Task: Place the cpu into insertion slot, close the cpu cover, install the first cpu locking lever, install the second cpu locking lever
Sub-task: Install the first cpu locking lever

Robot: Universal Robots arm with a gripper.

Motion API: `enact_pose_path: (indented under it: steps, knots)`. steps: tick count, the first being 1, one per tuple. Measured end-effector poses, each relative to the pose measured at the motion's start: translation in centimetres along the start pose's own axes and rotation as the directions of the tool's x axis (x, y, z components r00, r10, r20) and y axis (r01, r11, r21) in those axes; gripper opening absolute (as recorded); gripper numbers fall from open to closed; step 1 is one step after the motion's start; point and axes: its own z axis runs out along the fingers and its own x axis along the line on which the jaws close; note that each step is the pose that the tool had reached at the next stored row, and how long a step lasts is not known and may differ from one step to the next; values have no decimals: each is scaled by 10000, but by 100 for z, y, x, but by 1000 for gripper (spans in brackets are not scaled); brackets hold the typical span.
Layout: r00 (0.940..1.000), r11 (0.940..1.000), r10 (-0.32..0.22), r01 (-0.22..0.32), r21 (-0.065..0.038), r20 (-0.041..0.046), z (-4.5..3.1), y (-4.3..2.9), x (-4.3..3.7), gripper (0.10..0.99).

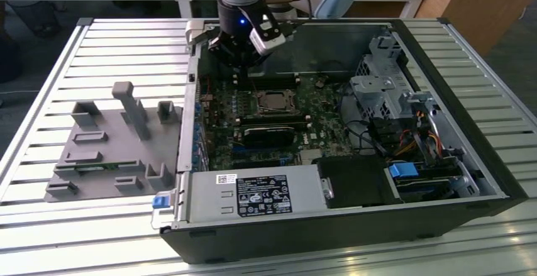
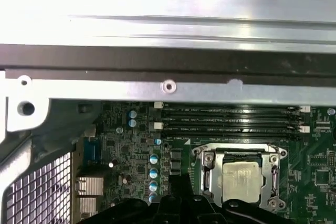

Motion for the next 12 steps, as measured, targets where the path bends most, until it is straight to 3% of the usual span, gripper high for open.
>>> enact_pose_path:
  steps: [7, 12]
  knots:
    - [9999, 9999, 110, -110, 3, 0, 18, 108, 5, 106]
    - [9999, 9999, 135, -135, 2, 0, 26, 126, -15, 106]
